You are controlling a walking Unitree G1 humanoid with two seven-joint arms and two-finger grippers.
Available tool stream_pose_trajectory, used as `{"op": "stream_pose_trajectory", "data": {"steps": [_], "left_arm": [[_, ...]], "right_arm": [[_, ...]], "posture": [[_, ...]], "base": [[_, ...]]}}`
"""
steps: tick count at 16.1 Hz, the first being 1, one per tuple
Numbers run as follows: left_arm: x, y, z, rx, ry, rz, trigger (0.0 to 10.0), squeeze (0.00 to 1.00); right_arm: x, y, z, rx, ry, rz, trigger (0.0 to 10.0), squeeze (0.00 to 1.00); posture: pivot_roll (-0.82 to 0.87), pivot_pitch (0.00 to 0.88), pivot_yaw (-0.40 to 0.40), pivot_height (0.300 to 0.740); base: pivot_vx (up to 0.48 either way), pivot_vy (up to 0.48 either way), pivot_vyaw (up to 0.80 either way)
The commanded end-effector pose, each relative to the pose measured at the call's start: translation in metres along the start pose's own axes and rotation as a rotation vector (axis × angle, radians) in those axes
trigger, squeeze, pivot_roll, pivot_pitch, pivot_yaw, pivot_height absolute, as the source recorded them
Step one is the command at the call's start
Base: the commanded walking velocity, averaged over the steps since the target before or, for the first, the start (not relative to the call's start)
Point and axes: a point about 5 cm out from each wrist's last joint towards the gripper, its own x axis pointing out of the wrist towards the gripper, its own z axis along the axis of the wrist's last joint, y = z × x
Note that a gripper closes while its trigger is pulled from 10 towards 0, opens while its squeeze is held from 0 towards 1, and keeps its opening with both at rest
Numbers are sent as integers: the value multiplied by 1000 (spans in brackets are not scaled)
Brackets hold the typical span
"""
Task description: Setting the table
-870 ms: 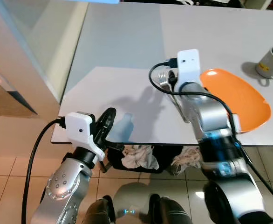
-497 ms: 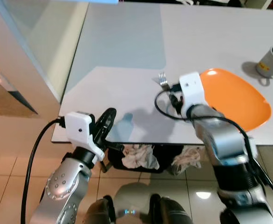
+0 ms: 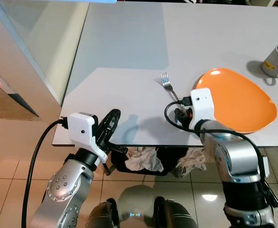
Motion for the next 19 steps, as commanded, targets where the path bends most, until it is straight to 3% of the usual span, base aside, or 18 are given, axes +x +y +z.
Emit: {"op": "stream_pose_trajectory", "data": {"steps": [1, 4, 6, 9, 19], "left_arm": [[-2, -1, 1, 2, 4, -11, 10000, 0], [-2, -2, 2, 1, 4, -15, 10000, 0], [-2, -1, 2, 2, 4, -17, 10000, 0], [-1, -1, 2, 3, 4, -19, 10000, 0], [0, -2, 3, 3, -1, -17, 10000, 0]], "right_arm": [[1, 1, -18, 15, 83, 5, 10000, 0], [-1, 0, -19, 22, 88, -11, 10000, 0], [-5, 13, -23, 109, 149, 83, 10000, 0], [-9, 26, -16, 198, 141, 164, 10000, 0], [-10, 34, -3, 233, 129, 212, 10000, 0]], "posture": [[-58, 233, 9, 740], [-57, 234, 9, 740], [-57, 234, 10, 740], [-57, 234, 11, 740], [-53, 228, 6, 740]], "base": [[0, 0, 0], [0, 0, 0], [0, 0, 0], [0, 0, 0], [0, 0, 0]]}}
